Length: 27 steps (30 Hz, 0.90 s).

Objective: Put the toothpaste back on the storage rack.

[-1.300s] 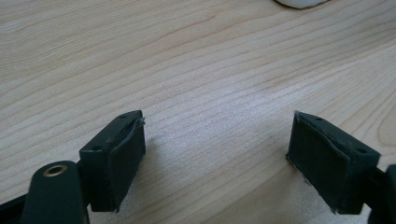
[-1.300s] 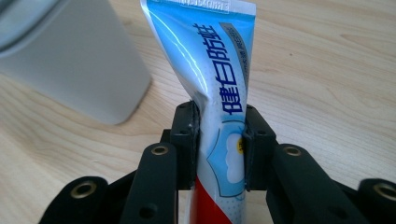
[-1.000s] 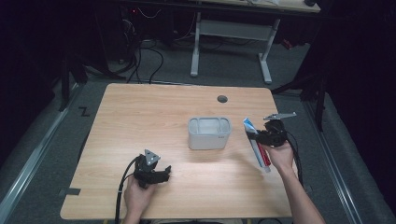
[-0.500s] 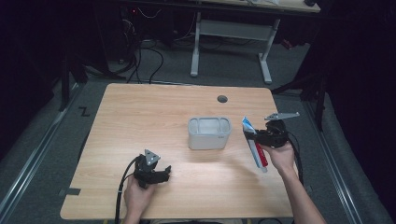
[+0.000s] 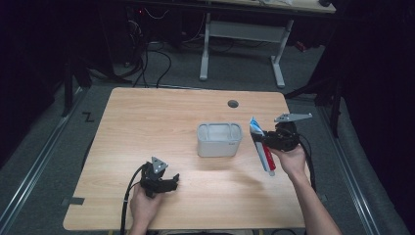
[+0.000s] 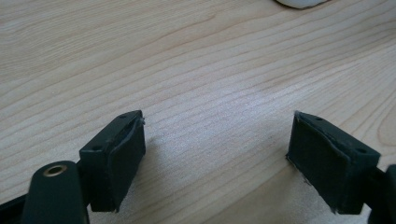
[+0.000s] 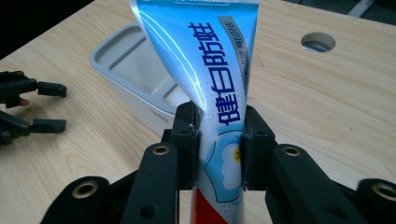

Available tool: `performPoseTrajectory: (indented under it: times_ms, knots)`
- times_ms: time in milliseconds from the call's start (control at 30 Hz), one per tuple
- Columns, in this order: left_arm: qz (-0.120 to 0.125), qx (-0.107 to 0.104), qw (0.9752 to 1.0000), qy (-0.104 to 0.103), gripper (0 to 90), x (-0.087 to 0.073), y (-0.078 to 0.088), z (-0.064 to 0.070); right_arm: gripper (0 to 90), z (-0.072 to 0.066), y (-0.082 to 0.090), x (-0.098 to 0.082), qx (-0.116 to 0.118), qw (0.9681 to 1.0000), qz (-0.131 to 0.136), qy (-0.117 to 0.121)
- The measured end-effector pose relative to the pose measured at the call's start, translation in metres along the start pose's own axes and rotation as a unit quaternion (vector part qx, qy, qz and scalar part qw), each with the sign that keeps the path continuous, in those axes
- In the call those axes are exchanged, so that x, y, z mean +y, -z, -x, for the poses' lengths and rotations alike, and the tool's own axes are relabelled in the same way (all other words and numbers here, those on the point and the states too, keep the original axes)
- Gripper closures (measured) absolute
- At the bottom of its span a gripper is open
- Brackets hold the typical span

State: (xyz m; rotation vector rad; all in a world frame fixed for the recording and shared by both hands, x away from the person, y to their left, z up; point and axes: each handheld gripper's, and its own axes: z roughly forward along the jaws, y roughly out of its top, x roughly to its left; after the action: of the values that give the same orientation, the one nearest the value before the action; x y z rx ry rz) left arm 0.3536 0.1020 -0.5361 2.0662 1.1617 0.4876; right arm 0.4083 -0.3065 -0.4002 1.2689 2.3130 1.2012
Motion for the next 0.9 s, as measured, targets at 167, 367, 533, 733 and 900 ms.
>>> performPoseTrajectory:
  times_ms: [167,367,533,733,900]
  knots:
    - [0.000,0.000,1.0000,0.000,19.3,0.000,0.000,0.000,71.7,-0.006,0.000,0.009,0.011,0.9999,0.007,0.007]
    - [0.000,0.000,1.0000,0.000,19.4,0.000,0.000,0.000,71.7,-0.014,-0.001,0.019,0.022,0.9995,0.018,0.015]
    - [0.000,0.000,1.0000,0.000,19.4,0.000,0.000,0.000,71.7,-0.020,-0.001,0.029,0.033,0.9988,0.029,0.023]
    - [0.000,0.000,1.0000,0.000,19.4,0.000,0.000,0.000,71.7,-0.022,0.001,0.037,0.045,0.9977,0.046,0.022]
    - [0.000,0.000,1.0000,0.000,19.3,0.000,0.000,0.000,71.8,-0.025,0.002,0.043,0.050,0.9972,0.050,0.024]
